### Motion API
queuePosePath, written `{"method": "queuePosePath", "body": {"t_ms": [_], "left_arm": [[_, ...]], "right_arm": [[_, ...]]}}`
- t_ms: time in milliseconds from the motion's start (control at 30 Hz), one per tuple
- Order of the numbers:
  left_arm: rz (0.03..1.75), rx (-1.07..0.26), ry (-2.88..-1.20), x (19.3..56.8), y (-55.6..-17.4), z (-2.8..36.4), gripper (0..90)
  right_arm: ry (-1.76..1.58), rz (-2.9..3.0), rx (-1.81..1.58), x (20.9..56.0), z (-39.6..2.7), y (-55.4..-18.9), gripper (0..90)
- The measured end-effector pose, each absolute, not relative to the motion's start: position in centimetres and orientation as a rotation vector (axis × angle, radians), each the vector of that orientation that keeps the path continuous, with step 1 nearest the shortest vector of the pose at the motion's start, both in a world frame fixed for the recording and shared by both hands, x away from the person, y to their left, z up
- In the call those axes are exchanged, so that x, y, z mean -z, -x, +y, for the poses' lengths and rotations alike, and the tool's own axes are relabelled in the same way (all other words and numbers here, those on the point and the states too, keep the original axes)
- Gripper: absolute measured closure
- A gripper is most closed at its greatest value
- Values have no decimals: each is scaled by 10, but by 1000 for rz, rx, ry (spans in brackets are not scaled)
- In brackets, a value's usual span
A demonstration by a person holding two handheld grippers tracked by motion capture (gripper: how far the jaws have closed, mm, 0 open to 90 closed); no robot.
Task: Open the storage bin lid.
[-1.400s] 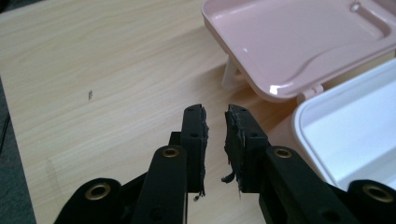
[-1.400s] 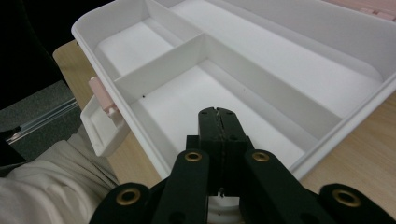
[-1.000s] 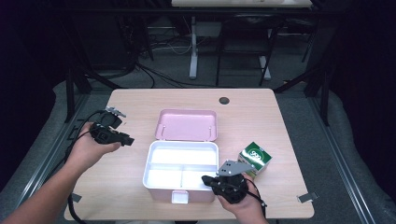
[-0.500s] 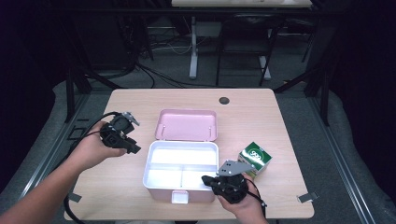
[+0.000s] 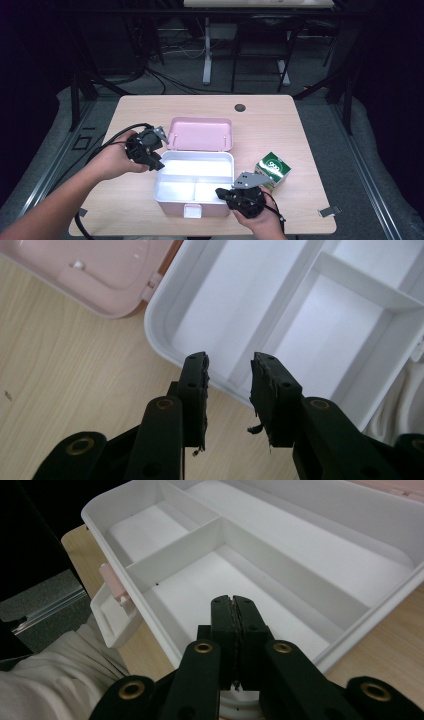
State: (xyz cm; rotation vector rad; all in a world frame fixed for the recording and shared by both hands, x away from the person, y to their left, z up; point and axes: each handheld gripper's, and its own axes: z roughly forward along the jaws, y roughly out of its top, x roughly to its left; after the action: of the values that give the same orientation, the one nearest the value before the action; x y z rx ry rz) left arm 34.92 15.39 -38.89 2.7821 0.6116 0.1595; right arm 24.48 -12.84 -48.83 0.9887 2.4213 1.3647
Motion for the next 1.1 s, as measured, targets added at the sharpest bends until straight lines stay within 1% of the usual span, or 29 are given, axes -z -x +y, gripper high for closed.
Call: {"method": "queuePosePath", "body": {"t_ms": [167,433,567,700,767,933,1100], "left_arm": [[546,-158,-2800,389,-348,140,690],[500,-141,-2822,390,-347,125,712],[434,-120,-2848,391,-347,117,715],[365,-130,-2896,392,-346,108,717],[369,-138,-2909,392,-346,103,723],[313,-119,-2949,394,-348,94,710],[252,-109,-2972,397,-349,90,695]], "right_arm": [[-999,2410,-1360,488,-129,-243,877],[-1003,2415,-1373,487,-130,-244,877],[-1012,2417,-1389,486,-131,-243,863],[-1012,2402,-1394,483,-134,-241,854],[-1022,2395,-1400,482,-135,-241,853],[-1028,2390,-1414,479,-138,-240,845],[-1038,2376,-1415,476,-143,-240,811]]}}
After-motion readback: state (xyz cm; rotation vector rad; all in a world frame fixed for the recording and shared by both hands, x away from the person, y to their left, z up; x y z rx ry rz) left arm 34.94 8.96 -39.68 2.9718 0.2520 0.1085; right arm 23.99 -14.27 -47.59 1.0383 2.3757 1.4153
